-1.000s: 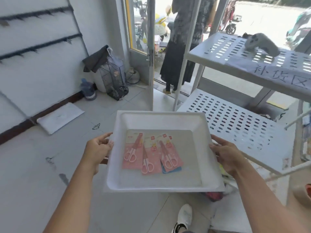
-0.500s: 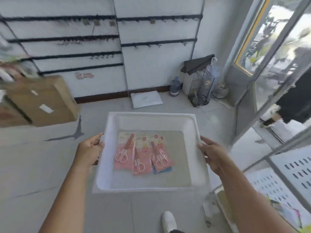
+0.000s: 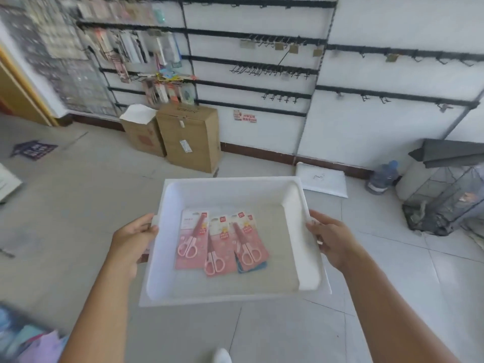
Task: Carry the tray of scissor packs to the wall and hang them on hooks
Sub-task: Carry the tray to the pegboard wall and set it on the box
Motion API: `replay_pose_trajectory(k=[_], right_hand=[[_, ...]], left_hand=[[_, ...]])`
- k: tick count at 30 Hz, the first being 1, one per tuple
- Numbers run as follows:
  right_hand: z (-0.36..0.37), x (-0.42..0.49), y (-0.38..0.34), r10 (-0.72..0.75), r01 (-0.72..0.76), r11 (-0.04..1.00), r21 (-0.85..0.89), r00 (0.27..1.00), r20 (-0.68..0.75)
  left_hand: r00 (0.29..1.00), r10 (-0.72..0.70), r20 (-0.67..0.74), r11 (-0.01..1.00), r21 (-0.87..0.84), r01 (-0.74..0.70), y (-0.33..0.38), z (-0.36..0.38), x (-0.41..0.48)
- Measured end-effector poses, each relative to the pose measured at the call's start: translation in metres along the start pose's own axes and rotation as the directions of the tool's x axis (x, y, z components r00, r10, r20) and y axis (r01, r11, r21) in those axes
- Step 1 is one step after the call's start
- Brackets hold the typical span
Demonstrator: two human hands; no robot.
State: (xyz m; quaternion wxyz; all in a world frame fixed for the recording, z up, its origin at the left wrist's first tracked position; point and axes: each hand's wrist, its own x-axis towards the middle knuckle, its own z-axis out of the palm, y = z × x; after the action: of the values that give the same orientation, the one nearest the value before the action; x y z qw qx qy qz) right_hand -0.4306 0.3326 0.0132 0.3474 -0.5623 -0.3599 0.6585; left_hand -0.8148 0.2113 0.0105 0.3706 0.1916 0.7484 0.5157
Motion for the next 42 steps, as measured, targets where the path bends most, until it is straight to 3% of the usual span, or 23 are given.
replay_pose_trajectory(k=[7,20,29,42], right_hand=[[0.098,0.096,-0.018,0.020,-0.011,0.996,-0.084,0.993,0.115],[0.287,0.266,-0.068,0.072,-0.056,0.991,-0.119,0.988,0.137],[0.377,0.421,-0.132,0.114,-0.088,0.985,-0.149,0.977,0.179],[0.483,0.636,-0.245,0.162,-0.127,0.969,-0.213,0.974,0.156]], left_hand=[[0.997,-0.053,-0.063,0.996,-0.079,0.048,0.010,-0.045,0.087],[0.987,-0.064,-0.147,0.996,-0.070,0.054,0.087,-0.108,0.287],[0.965,-0.061,-0.255,0.996,-0.085,0.041,0.142,-0.081,0.438],[0.965,-0.112,-0.237,0.992,-0.079,0.096,0.241,-0.029,0.678]])
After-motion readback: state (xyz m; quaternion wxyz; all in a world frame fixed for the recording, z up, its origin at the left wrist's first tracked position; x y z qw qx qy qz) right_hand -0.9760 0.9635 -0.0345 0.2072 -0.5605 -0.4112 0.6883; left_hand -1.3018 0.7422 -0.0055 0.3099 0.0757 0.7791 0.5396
